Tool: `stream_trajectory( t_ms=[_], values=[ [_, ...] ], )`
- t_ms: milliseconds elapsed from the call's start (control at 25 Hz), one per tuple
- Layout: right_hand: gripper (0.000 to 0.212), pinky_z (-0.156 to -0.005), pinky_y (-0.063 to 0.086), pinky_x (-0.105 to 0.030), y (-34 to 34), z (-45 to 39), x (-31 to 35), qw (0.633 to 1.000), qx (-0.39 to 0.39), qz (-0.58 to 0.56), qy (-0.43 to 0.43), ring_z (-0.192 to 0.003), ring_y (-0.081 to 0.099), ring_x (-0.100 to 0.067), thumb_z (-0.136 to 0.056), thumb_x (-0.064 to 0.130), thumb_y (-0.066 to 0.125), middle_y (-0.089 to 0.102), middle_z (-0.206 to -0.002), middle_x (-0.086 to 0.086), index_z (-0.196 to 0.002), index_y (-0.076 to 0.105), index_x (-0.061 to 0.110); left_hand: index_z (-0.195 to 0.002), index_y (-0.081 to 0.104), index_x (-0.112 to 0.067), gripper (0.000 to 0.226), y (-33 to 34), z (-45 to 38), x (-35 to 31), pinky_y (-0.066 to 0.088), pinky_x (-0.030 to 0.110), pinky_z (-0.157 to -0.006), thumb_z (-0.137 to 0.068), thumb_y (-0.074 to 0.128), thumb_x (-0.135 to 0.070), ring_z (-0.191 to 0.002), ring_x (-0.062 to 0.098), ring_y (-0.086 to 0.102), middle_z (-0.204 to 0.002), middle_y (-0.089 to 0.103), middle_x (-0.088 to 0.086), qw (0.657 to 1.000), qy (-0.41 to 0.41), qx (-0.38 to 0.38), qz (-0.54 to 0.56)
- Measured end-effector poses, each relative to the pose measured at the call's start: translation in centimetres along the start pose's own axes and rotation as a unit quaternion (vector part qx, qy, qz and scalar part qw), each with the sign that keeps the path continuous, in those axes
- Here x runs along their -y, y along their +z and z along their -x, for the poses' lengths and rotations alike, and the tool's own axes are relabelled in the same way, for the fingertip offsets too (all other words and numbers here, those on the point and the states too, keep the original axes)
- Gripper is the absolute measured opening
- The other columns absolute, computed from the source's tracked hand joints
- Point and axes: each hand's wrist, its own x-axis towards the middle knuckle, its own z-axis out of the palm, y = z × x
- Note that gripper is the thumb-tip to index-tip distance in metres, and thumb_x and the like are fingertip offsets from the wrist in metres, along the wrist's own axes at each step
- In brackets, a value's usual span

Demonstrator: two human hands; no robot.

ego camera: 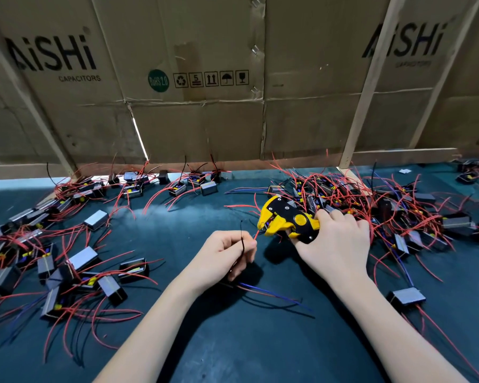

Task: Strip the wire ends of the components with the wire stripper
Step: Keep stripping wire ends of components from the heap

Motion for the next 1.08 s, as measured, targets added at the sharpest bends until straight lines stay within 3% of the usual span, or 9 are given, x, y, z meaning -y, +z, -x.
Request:
stream_trajectory(
  t_ms=[240,480,760,960,1080],
  values=[
    [0.057,-0.074,0.036,-0.041,-0.4,0.2,0.6,1.000,-0.011,-0.004,-0.014,-0.078,0.059,-0.034,-0.059,0.059,0.077,0.065,-0.081,-0.012,-0.081,0.065,0.008,-0.060,0.045,-0.015,0.040,0.2,-0.1,0.2,0.031,0.016,-0.044,-0.098,0.045,-0.002,-0.040,0.010,0.031,-0.052,0.040,-0.010,1.000,-0.002,0.011,0.028],
    [0.054,-0.072,0.034,-0.039,-0.7,0.1,0.5,0.999,-0.013,-0.009,-0.040,-0.078,0.059,-0.032,-0.057,0.057,0.078,0.063,-0.079,-0.009,-0.079,0.065,0.009,-0.062,0.038,-0.001,0.036,0.2,-0.2,0.4,0.027,0.020,-0.044,-0.097,0.042,0.001,-0.045,0.010,0.023,-0.055,0.035,-0.009,1.000,-0.010,0.001,0.022],
    [0.051,-0.072,0.035,-0.039,-0.8,0.2,0.8,0.998,-0.012,-0.015,-0.060,-0.075,0.061,-0.031,-0.058,0.057,0.078,0.063,-0.073,-0.007,-0.075,0.065,0.011,-0.055,0.040,-0.021,0.048,0.1,-0.5,0.7,0.023,0.020,-0.044,-0.098,0.043,-0.001,-0.046,0.010,0.022,-0.055,0.032,-0.011,1.000,-0.012,-0.001,0.017],
    [0.046,-0.066,0.036,-0.037,-1.1,0.1,0.7,0.996,-0.018,-0.022,-0.081,-0.059,0.059,-0.030,-0.058,0.054,0.079,0.060,-0.060,-0.006,-0.060,0.058,0.013,-0.053,0.042,-0.023,0.050,0.1,-0.4,0.5,0.024,0.018,-0.042,-0.097,0.043,0.000,-0.044,0.008,0.023,-0.053,0.033,-0.012,1.000,-0.018,0.002,0.020],
    [0.047,-0.062,0.028,-0.031,-1.3,0.1,0.8,0.996,-0.005,-0.005,-0.091,-0.053,0.058,-0.027,-0.057,0.056,0.080,0.058,-0.054,-0.004,-0.054,0.056,0.016,-0.052,0.042,-0.023,0.051,0.0,-0.3,0.3,0.023,0.017,-0.042,-0.097,0.042,0.001,-0.045,0.008,0.021,-0.054,0.033,-0.011,0.999,-0.021,-0.001,0.030]
  ],
)
